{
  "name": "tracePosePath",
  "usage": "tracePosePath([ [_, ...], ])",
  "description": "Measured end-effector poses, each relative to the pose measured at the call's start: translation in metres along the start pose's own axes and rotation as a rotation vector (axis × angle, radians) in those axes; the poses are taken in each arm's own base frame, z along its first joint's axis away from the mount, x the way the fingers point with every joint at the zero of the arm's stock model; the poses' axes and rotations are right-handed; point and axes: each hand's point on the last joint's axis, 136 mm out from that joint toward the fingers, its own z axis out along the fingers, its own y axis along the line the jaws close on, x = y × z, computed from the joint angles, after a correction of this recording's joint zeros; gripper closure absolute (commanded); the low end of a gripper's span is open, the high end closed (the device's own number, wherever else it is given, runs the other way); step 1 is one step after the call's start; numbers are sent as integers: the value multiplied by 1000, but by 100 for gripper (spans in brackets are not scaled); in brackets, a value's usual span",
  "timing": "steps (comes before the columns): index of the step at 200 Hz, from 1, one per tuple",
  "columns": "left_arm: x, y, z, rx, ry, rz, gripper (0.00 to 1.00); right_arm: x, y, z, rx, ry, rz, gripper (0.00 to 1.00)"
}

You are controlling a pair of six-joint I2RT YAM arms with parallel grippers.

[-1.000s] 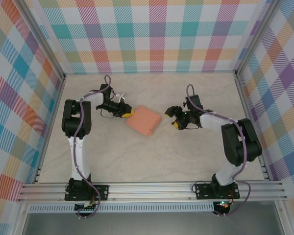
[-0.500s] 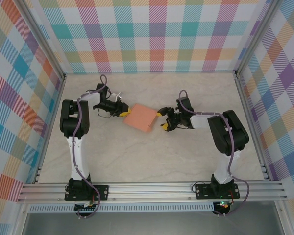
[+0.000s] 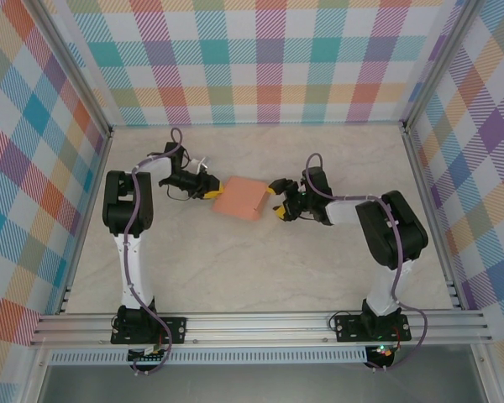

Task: Fold the paper box

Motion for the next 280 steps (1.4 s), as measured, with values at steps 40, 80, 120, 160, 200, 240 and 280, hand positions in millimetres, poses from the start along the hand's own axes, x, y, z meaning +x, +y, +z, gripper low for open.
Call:
tracePosePath([
  [40, -1, 0, 0, 0, -1, 1, 75, 6, 9, -4, -30, -1, -37, 26],
  [80, 0, -2, 3, 6, 7, -1, 75, 10, 25, -7, -84, -1, -75, 26],
  [120, 2, -4, 5, 12, 14, -1, 75, 15, 28, -5, -90, 9, -94, 25],
  [160, 2, -4, 5, 12, 14, 0, 75, 20, 19, 5, -65, 16, -91, 25],
  [200, 1, -3, 6, 11, 15, -1, 75, 18, 8, 5, -29, 4, -96, 24],
  [240, 2, -4, 6, 11, 21, -10, 75, 17, 0, 5, -4, -7, -85, 24],
  [280, 2, -4, 6, 11, 22, -12, 75, 15, -2, 11, 4, -3, -98, 24],
])
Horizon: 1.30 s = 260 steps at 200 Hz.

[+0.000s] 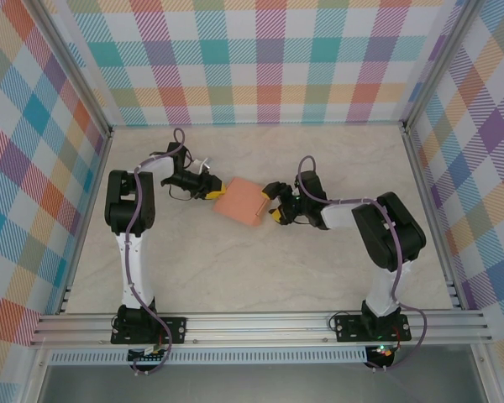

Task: Fold the paper box

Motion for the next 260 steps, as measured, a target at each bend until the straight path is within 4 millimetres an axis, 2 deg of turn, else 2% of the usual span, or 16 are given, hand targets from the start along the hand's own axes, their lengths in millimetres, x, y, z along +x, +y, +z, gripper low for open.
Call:
tracePosePath([
  [27, 0, 0, 0, 0, 0, 0, 75, 1, 1, 12, 8, 12, -13, 27],
  [54, 0, 0, 0, 0, 1, -2, 75, 4, 2, 20, 6, 23, -26, 41],
  [80, 0, 0, 0, 2, 0, 0, 72, 4, 4, 20, 1, 23, -33, 54],
  [104, -1, 0, 0, 14, -12, 6, 64, 5, 8, 17, 2, 24, -24, 61],
  [132, 4, -5, -7, -6, -33, 23, 50, 9, 11, 9, 15, 40, 8, 63],
  [143, 2, -12, -15, -16, -57, 41, 42, 10, 12, 5, 19, 48, 29, 64],
  [150, -1, -20, -22, -24, -82, 64, 26, 11, 13, 2, 22, 57, 42, 64],
  [151, -2, -21, -23, -24, -85, 68, 22, 11, 14, 1, 22, 59, 46, 65],
  [152, -2, -23, -25, -25, -92, 81, 12, 11, 13, 0, 22, 60, 48, 65],
  [153, -3, -24, -26, -25, -95, 87, 6, 11, 14, 0, 23, 62, 51, 65],
  [156, -4, -28, -29, -28, -108, 95, 1, 11, 13, -1, 25, 66, 59, 65],
  [202, -7, -107, -104, -91, -440, 430, 0, 0, 10, -34, 59, 135, 180, 65],
  [209, -6, -117, -113, -100, -494, 481, 0, -2, 12, -40, 65, 158, 198, 62],
  [221, -4, -129, -124, -110, -570, 549, 0, -9, 22, -52, 66, 195, 215, 62],
  [244, -4, -127, -137, -174, -731, 624, 0, -23, 49, -78, 38, 258, 199, 65],
  [260, 10, -115, -138, -262, -848, 653, 0, -29, 65, -98, 13, 307, 167, 67],
])
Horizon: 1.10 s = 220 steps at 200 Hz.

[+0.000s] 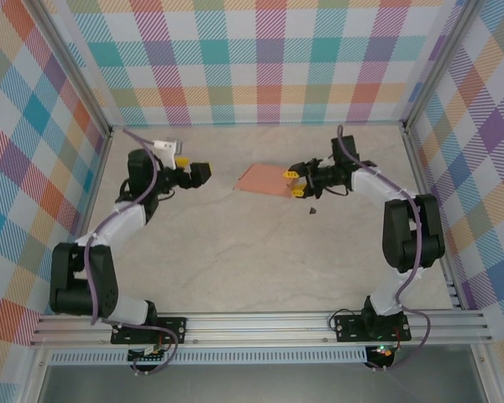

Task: Fold the paper box

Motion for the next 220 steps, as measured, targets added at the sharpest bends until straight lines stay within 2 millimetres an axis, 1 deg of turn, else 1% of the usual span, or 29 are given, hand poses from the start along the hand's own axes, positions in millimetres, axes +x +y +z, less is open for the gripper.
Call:
tracePosePath([
  [5, 4, -2, -3, -18, -19, 20, 0, 1, 4, -6, -4, 14, -9, 67],
  [15, 9, -16, -4, -9, -44, 62, 0, 3, 8, -14, -8, 51, -30, 68],
  [27, 6, -31, 0, 32, -69, 110, 0, 8, 8, -18, -8, 101, -46, 68],
  [32, 4, -40, 0, 66, -89, 144, 0, 10, 6, -18, -5, 122, -46, 68],
  [45, 4, -60, -2, 114, -137, 214, 0, 12, -3, -18, 5, 174, -40, 68],
  [58, 17, -80, -8, 151, -132, 292, 0, 13, -16, -16, 14, 219, -17, 68],
  [70, 29, -111, -17, 210, -132, 393, 2, 12, -27, -17, 15, 244, 7, 67],
  [79, 35, -131, -27, 254, -142, 468, 5, 12, -32, -19, 8, 254, 18, 67],
  [89, 42, -152, -38, 298, -153, 567, 7, 12, -37, -23, 2, 263, 26, 67],
  [97, 46, -165, -44, 320, -160, 638, 9, 12, -38, -25, -4, 269, 25, 67],
  [106, 52, -175, -46, 336, -160, 711, 11, 13, -39, -27, -13, 275, 20, 67],
  [117, 63, -179, -42, 342, -137, 772, 10, 14, -39, -31, -24, 279, 17, 67],
  [130, 81, -176, -33, 339, -85, 824, 8, 14, -40, -33, -33, 283, 13, 67],
  [146, 106, -165, -20, 325, 6, 871, 7, 14, -43, -35, -39, 284, 10, 67],
  [155, 117, -158, -14, 315, 52, 900, 6, 14, -46, -36, -40, 286, 16, 67],
  [164, 124, -153, -9, 312, 85, 925, 6, 15, -49, -36, -39, 288, 21, 67],
  [176, 125, -151, -2, 304, 103, 964, 6, 16, -54, -35, -35, 292, 29, 67],
  [213, 115, -153, 16, 304, 89, 1023, 9, 19, -61, -34, -29, 298, 47, 67],
  [220, 115, -153, 19, 304, 87, 1027, 12, 19, -60, -34, -31, 298, 47, 67],
])
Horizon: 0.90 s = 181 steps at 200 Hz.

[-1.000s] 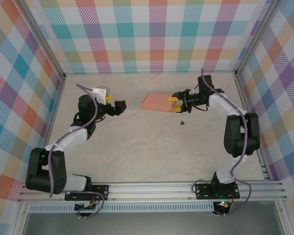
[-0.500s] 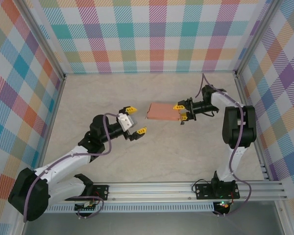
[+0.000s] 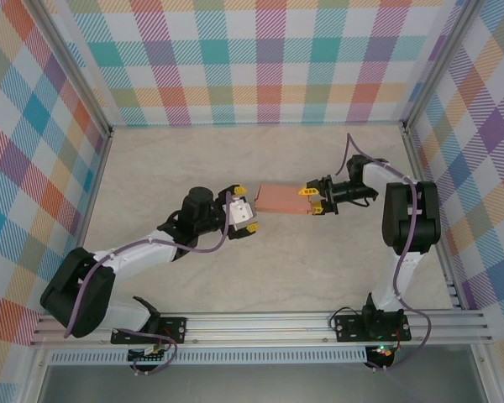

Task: Fold the paper box

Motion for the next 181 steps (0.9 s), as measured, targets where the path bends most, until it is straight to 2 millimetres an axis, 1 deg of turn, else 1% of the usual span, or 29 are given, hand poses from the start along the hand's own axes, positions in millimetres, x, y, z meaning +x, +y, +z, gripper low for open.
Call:
tracePosePath([
  [11, 1, 0, 4, 2, 0, 5, 20, 1, 1, 0, -2, 0, -4, 67],
  [17, 3, -1, 7, 9, 2, 7, 22, 1, 2, 0, -2, 0, -6, 67],
  [55, 9, -7, 25, 46, -8, 17, 23, 2, 4, -1, -13, 4, -10, 67],
  [78, 15, -9, 35, 58, -5, 12, 26, 3, 3, 0, -14, 6, -7, 67],
  [90, 14, -8, 37, 52, -15, 11, 27, 4, 2, 0, -14, 8, -2, 68],
  [110, 8, -4, 39, 46, -39, 5, 33, 5, 1, -3, -19, 2, -2, 68],
  [132, 1, -2, 39, 46, -60, -6, 33, 7, 3, -5, -25, -2, -4, 68],
  [181, -4, 1, 35, 42, -76, -17, 30, 7, 4, -6, -31, -2, -8, 69],
])
